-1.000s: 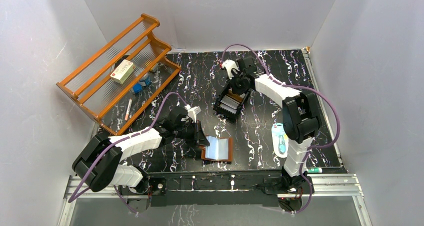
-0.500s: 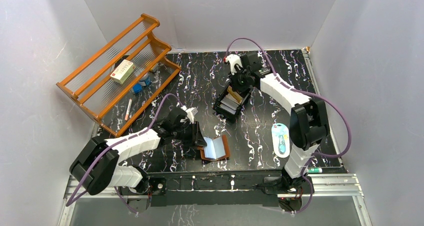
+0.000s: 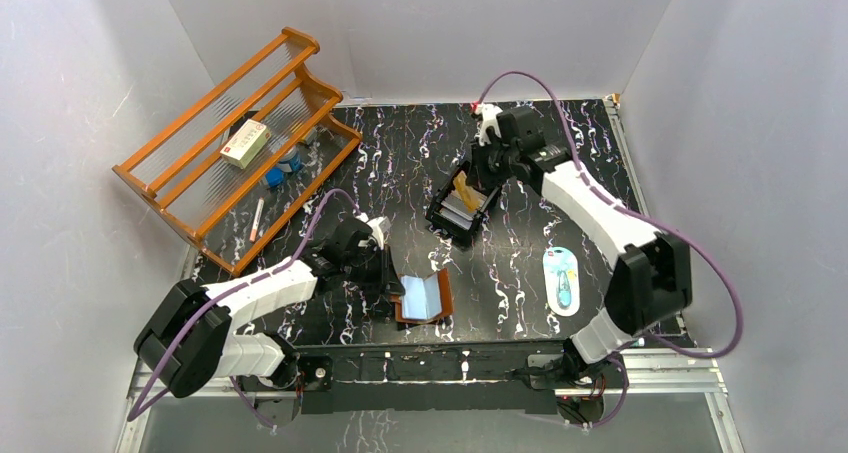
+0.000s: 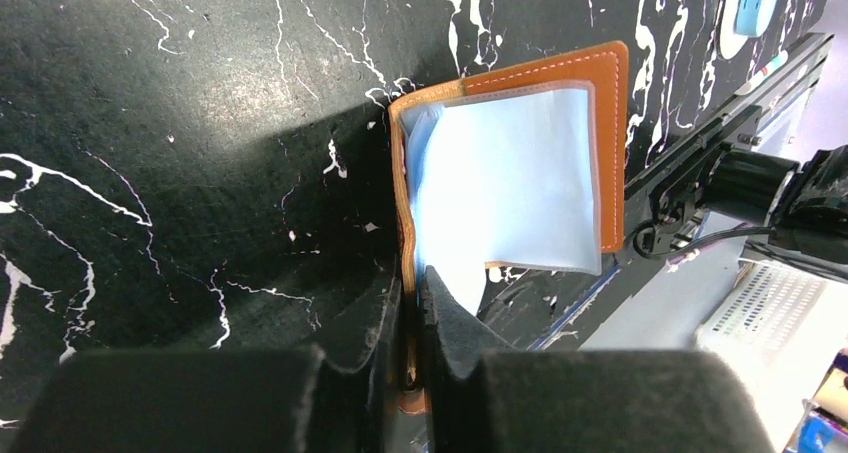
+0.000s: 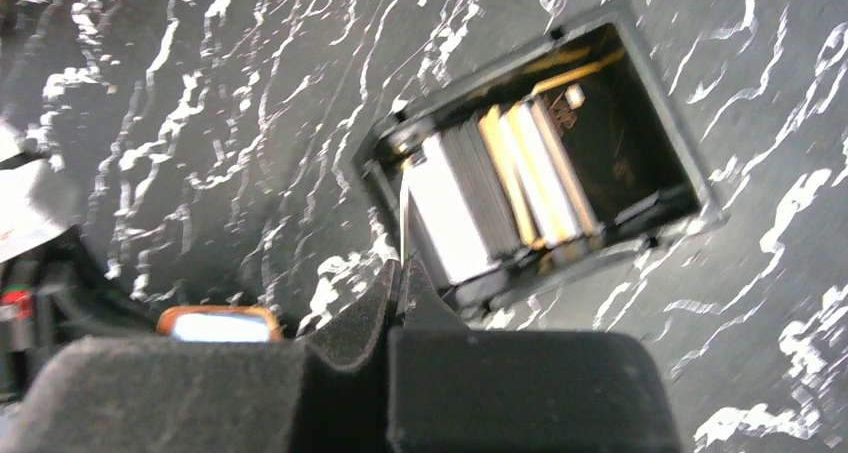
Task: Put the credit cards into the card holder
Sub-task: Insert the credit card into the card holder.
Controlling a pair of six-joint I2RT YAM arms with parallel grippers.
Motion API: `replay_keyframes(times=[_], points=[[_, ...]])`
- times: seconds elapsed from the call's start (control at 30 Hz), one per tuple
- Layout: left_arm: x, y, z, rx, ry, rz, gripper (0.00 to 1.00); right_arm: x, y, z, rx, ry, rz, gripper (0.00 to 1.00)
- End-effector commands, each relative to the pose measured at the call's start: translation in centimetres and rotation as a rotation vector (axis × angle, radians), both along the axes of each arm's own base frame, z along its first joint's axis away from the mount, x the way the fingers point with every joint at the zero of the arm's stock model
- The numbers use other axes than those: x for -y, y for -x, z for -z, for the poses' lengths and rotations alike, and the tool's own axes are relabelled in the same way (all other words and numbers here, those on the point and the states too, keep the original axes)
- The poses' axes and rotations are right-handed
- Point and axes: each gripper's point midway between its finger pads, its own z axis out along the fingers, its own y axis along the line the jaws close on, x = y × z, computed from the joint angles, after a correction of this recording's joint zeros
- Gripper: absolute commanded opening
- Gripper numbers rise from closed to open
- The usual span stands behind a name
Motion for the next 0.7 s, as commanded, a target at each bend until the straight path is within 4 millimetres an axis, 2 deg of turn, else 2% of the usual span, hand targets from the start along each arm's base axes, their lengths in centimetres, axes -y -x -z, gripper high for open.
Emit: replay_keyframes(times=[0.0, 0.2, 0.3, 0.5, 0.67], points=[[0.3, -0.2, -1.0, 0.023, 0.036, 0.003, 0.03, -0.6, 3.6, -3.7, -0.031, -0.182, 0.111, 0.0], [2.0, -0.5, -1.8, -0.006, 0.125, 0.0, 0.0, -0.4, 8.1, -4.9, -0.142, -0.409, 0.252, 0.0], [2.7, -1.0, -2.4, -0.009, 0.153, -0.008, 0.0, -0.5, 10.3, -3.7, -0.262, -0.482, 0.341, 0.0], [3.6, -1.7, -2.4, -0.023, 0.182, -0.021, 0.0, -2.3, 14.3, -1.5, -0.442, -0.628, 0.4, 0.0], [4.5, -1.5, -1.8, -0.06, 0.209, 0.002, 0.01, -2.6, 16.1, 1.5, -0.482, -0.616, 0.44, 0.0]])
